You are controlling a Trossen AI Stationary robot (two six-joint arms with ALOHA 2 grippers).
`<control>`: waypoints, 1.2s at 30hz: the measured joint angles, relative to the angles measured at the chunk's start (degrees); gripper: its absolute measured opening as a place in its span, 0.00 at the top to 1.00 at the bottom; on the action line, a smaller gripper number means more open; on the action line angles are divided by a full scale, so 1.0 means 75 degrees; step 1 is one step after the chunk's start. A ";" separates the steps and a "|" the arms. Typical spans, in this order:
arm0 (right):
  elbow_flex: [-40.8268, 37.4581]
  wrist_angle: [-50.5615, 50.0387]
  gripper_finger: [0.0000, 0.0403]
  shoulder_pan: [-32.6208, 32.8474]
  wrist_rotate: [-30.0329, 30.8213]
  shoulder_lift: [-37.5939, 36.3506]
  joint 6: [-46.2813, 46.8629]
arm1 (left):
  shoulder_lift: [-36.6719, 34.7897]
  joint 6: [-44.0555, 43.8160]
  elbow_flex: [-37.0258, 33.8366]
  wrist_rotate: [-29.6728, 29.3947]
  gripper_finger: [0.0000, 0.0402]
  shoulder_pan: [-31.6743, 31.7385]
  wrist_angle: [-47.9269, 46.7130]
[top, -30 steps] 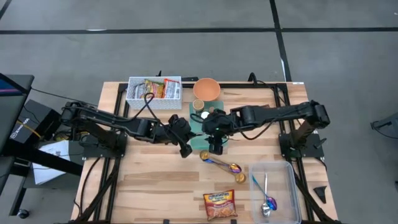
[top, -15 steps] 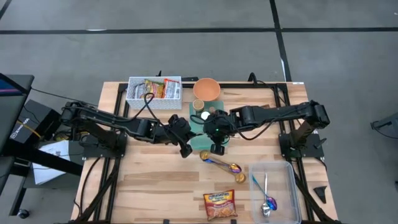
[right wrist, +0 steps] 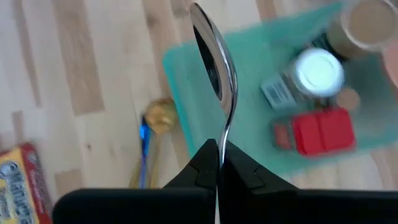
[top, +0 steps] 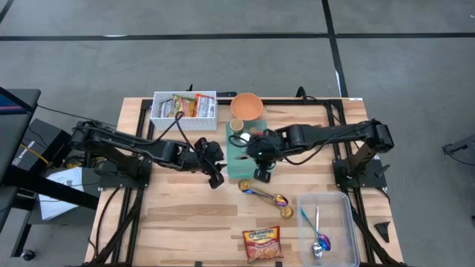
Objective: Pick & Place Food Item
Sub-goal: Put the silver spoon into the transparent bin
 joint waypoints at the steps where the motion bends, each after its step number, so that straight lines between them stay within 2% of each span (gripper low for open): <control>1: -0.0004 -0.0159 1.00 -0.0001 0.0037 -0.0083 0.0082 | -0.0079 0.0000 0.0003 -0.0013 0.68 0.0000 -0.0162; 4: -0.0048 -0.0478 1.00 0.0002 0.0059 -0.0380 0.0637 | -0.0336 -0.0200 0.0000 -0.0168 0.64 0.0000 -0.0646; 8: -0.0315 -0.0791 1.00 0.0146 0.0203 -0.0999 0.1519 | -0.0755 -0.0674 -0.0006 -0.0832 0.60 -0.0003 -0.1287; 15: -0.1625 -0.0722 1.00 0.0906 0.0260 -0.2400 0.3864 | -0.1739 -0.1136 -0.0897 -0.1269 0.61 0.0096 -0.0704; 20: -0.2580 -0.0655 1.00 0.1904 0.0545 -0.3159 0.5960 | -0.2525 -0.1647 -0.1928 -0.1335 0.63 0.0172 0.0464; 27: -0.3262 -0.0603 1.00 0.3634 0.0784 -0.3318 0.8694 | -0.3062 -0.1623 -0.3086 -0.1324 0.67 0.0183 0.2321; 31: -0.3434 -0.0593 1.00 0.4659 0.0932 -0.3312 1.0211 | -0.3096 -0.1668 -0.3358 -0.1311 0.68 0.0184 0.2916; 36: -0.3434 -0.0586 1.00 0.5944 0.1282 -0.3318 1.1933 | -0.3099 -0.1665 -0.3360 -0.1308 0.68 0.0187 0.2949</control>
